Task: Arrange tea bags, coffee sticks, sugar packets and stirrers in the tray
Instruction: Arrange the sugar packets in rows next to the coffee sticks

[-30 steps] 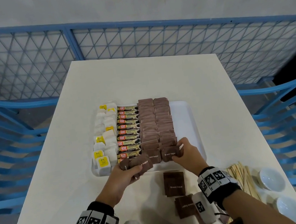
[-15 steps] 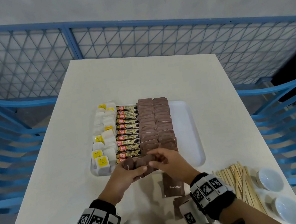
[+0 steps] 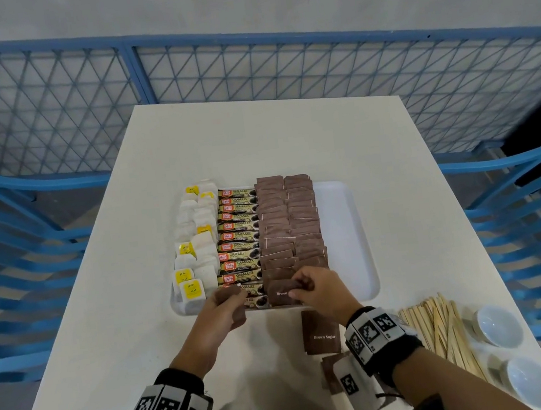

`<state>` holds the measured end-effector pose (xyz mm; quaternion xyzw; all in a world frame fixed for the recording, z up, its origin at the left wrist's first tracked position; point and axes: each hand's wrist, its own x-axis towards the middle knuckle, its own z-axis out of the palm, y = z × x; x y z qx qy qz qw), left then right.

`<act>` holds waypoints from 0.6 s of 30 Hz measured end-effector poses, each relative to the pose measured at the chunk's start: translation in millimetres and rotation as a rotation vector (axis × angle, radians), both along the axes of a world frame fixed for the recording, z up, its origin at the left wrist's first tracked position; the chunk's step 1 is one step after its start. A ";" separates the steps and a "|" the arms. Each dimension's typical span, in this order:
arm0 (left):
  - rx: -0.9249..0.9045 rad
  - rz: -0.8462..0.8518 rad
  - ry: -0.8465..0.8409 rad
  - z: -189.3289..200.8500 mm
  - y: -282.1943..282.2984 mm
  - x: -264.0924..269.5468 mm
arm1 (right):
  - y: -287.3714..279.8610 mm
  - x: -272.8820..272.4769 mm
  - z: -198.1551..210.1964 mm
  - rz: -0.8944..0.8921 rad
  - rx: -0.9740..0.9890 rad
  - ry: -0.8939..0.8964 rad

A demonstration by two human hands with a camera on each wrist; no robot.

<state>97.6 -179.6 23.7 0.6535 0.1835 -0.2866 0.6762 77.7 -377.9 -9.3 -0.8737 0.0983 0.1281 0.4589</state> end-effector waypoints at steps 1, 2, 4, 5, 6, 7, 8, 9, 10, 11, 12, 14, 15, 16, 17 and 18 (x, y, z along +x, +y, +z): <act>0.017 -0.019 -0.022 0.2 0.4 -0.5 | 1.9 0.0 -1.4 -0.004 -0.011 -0.009; 0.035 -0.028 -0.041 0.9 0.9 -1.1 | 3.5 0.5 -3.2 -0.013 -0.030 -0.020; 0.047 -0.029 -0.063 1.7 2.5 -1.6 | 6.8 2.1 -5.4 -0.037 -0.057 -0.040; 0.050 -0.026 -0.072 0.5 3.5 -1.5 | 8.4 3.1 -6.5 -0.045 -0.059 -0.049; 0.070 -0.034 -0.093 0.0 4.1 -1.5 | 9.3 4.1 -7.2 -0.051 -0.064 -0.056; 0.100 -0.053 -0.122 -0.9 4.5 -1.5 | 9.9 4.7 -8.1 -0.051 -0.081 -0.064; 0.123 -0.068 -0.146 -0.9 4.4 -1.8 | 10.3 4.8 -8.5 -0.045 -0.111 -0.070; 0.128 -0.074 -0.161 -1.1 3.3 -2.1 | 10.6 4.6 -8.9 -0.041 -0.142 -0.079; 0.114 -0.075 -0.165 0.0 1.4 -2.5 | 10.5 4.3 -10.1 -0.048 -0.168 -0.101; 0.083 -0.075 -0.164 1.1 -1.3 -2.9 | 10.3 3.3 -9.2 -0.064 -0.181 -0.133; 0.049 -0.078 -0.158 2.7 -4.0 -3.1 | 10.4 2.5 -7.0 -0.086 -0.173 -0.169; 0.004 -0.086 -0.155 4.3 -9.2 -2.7 | 10.6 1.0 2.7 -0.090 -0.127 -0.204; 0.009 -0.094 -0.159 3.3 -11.1 -2.4 | 10.0 0.3 8.0 -0.062 -0.075 -0.176; 0.021 -0.109 -0.163 2.9 -12.8 -2.2 | 9.0 -0.7 13.2 -0.033 -0.001 -0.129; 0.030 -0.127 -0.166 1.8 -14.7 -1.9 | 7.6 -2.4 18.4 -0.006 0.079 -0.077; 0.028 -0.143 -0.163 1.9 -16.9 -2.0 | 5.6 -4.3 21.8 0.021 0.142 -0.045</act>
